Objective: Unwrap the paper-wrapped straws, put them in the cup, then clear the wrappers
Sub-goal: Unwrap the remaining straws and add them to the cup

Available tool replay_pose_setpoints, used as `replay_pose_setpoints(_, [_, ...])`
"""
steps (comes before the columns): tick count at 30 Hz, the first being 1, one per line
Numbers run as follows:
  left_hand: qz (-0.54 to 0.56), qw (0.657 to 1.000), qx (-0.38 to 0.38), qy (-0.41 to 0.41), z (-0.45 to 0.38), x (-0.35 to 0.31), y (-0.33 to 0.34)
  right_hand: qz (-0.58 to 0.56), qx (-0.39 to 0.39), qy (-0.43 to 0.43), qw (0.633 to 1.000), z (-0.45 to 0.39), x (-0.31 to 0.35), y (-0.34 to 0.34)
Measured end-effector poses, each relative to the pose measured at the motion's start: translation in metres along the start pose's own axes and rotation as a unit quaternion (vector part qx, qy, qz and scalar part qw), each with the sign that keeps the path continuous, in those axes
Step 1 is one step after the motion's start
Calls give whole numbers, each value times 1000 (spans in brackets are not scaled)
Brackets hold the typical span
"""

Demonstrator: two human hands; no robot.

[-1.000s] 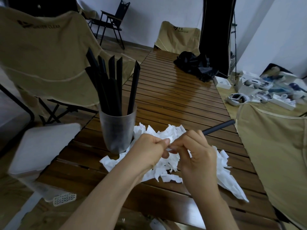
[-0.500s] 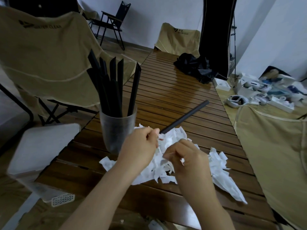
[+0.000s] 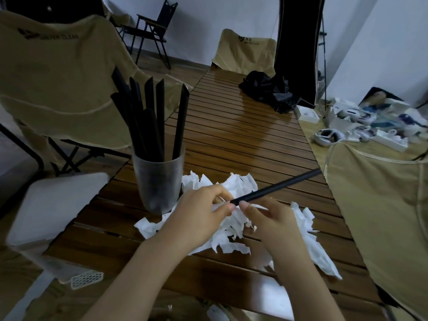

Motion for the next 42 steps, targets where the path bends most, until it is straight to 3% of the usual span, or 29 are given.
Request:
replay_pose_setpoints(5, [-8, 999, 27, 22, 4, 1, 8, 6, -11, -50, 999, 3, 6, 1])
replay_pose_setpoints(9, [-1, 999, -19, 46, 3, -5, 1, 17, -38, -146, 988, 3, 12, 0])
replay_pose_setpoints(14, [77, 989, -57, 108, 2, -26, -14, 0, -3, -256, 967, 11, 25, 5])
replay_pose_setpoints(19, [141, 975, -90, 144, 5, -40, -24, -17, -17, -334, 942, 21, 40, 2])
replay_pose_setpoints(22, [142, 968, -126, 166, 6, -47, -32, -16, -42, -308, 950, 18, 37, -1])
replay_pose_setpoints(27, [190, 965, -113, 141, 8, -50, -37, -87, -86, -216, 969, 11, 29, -8])
replay_pose_setpoints(32, [181, 967, -120, 130, 8, -52, -33, -124, -110, -182, 969, 12, 30, -10])
replay_pose_setpoints(36, [199, 965, -121, 117, 9, -54, -33, -204, -113, -123, 965, 7, 25, -14])
replay_pose_setpoints(42, [199, 966, -116, 115, 11, -56, -31, -237, -109, -19, 965, 4, 10, -12])
Point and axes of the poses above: each hand's wrist, its own z-axis away from the middle knuckle, its own y-axis out of the palm, x = y × z, the point moved 4 cm from there along -z, towards the middle knuckle, and after that the axes turned 13 degrees about -x, right-handed, at the moved point
